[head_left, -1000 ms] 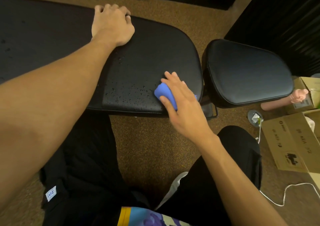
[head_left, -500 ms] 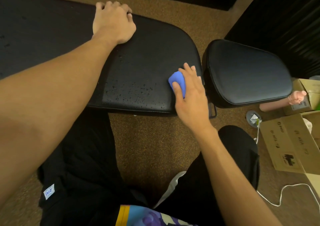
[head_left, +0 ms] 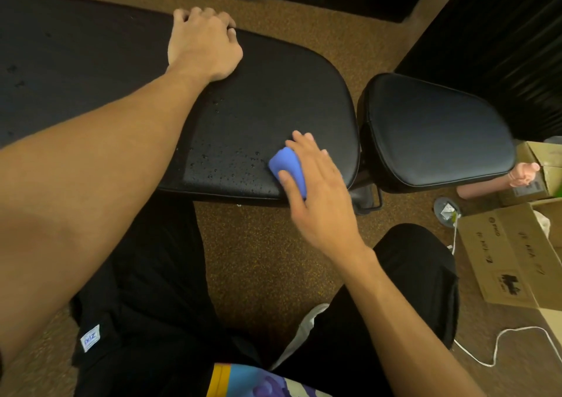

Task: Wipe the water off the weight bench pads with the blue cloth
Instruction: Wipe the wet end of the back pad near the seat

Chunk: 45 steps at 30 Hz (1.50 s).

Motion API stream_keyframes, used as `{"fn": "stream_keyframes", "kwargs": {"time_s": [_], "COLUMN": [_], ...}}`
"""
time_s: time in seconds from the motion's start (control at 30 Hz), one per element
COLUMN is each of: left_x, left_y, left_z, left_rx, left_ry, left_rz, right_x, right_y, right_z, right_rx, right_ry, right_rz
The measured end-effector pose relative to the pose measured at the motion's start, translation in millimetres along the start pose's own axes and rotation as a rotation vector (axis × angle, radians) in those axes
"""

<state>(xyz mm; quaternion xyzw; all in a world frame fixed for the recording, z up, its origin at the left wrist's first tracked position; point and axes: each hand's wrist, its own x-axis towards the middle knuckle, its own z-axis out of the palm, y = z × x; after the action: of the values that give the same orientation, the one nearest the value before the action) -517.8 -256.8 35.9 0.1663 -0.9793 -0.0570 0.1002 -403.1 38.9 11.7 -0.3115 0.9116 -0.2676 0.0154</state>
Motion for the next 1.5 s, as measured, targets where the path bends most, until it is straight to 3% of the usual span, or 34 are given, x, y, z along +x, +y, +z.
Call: {"fn": "stream_keyframes", "kwargs": {"time_s": [0.13,0.17,0.3,0.47,0.67,0.83,1.0,1.07,1.17,1.23,1.37,1.5], "left_x": [0.3,0.5,1.9,3.3,4.6,5.4,6.2,6.3,6.8,6.5,7.9,8.3], "left_y": [-0.8,-0.9,-0.5,-1.1,0.3,-1.5,-0.8,-1.4,-3.2,-2.4,-1.9,-2.7], "left_z": [0.5,0.3,0.4,1.0,1.0,2.0,1.5,2.1,2.8,2.2,4.1,5.5], "left_rx": [0.006,0.005,-0.007,-0.007,-0.012,-0.011,-0.011,-0.011,-0.007,-0.016,-0.021,-0.02], "left_ry": [-0.003,-0.004,-0.019,-0.022,-0.025,-0.027,-0.024,-0.021,-0.026,-0.024,-0.019,-0.02], "left_rz": [-0.009,-0.007,-0.005,-0.01,-0.012,-0.018,-0.013,-0.017,-0.007,-0.006,-0.016,-0.023], "right_x": [16.7,18.0,10.5,46.5,32.3,62.7,41.1,42.5,65.4,70.7,47.0,70.5], "right_y": [6.1,-2.7,-5.4,-3.7,0.9,-0.2,-3.8,11.9,6.0,-11.4,-9.3,4.4], "right_z": [-4.8,-1.0,-1.1,3.2,-8.4,0.0,-5.9,-12.9,-5.1,4.3,-3.2,-6.3], "right_rx": [0.049,0.036,0.042,0.047,0.036,0.049,0.044,0.043,0.048,0.053,0.046,0.047], "right_ry": [0.132,0.123,-0.065,0.048,-0.172,-0.04,-0.201,-0.173,-0.056,-0.055,-0.195,-0.073], "right_rz": [0.246,0.237,-0.101,0.095,-0.221,0.012,-0.257,-0.205,0.018,-0.004,-0.249,-0.028]}}
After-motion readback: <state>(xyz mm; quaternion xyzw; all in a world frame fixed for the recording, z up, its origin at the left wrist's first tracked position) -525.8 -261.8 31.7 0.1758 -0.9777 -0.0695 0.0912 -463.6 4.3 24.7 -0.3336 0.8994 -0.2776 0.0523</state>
